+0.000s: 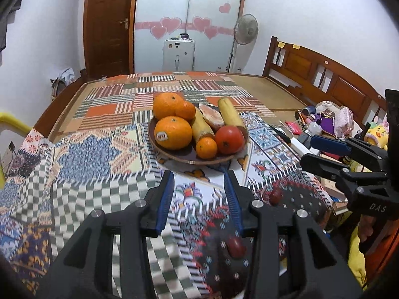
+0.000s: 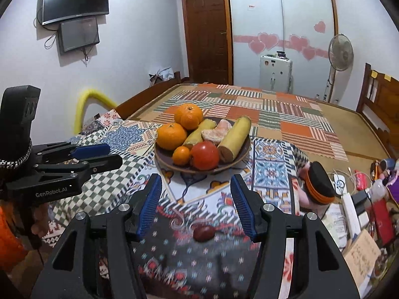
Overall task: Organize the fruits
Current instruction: 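Grasp a dark red plum with the left tool while the right tool grasps another plum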
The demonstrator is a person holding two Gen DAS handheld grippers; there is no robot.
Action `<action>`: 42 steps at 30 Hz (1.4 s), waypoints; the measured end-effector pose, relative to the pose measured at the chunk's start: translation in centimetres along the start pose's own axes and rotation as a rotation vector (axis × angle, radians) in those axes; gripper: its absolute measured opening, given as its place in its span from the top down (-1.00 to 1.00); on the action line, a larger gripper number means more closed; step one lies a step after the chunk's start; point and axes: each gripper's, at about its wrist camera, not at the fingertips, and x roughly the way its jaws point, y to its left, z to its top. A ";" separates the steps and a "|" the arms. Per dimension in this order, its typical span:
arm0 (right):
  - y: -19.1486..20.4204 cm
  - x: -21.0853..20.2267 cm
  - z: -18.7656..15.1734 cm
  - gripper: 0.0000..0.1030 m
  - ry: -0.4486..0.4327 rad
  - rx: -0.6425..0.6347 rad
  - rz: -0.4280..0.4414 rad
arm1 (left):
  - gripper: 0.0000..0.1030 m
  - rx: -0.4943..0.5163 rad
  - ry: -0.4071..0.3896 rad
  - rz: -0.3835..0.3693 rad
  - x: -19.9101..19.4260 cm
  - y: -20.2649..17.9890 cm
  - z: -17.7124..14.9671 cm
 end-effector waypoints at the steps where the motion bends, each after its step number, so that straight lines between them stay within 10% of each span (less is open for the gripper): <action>1: 0.1 -0.2 -0.3 -0.05 0.001 0.005 -0.002 | 0.19 -0.002 0.005 -0.002 -0.1 -0.1 -0.3; 18: 0.7 -0.5 -5.4 -0.05 0.067 0.047 -0.008 | 0.20 -0.005 0.130 -0.058 1.5 -3.0 -6.8; 29: -0.4 1.1 -6.6 -0.05 0.104 0.074 0.000 | 0.65 -0.005 0.125 -0.077 2.6 -2.9 -7.2; 42: -0.7 5.1 -5.4 0.13 0.138 0.048 -0.020 | 0.68 -0.014 0.084 -0.009 2.4 -0.3 -5.7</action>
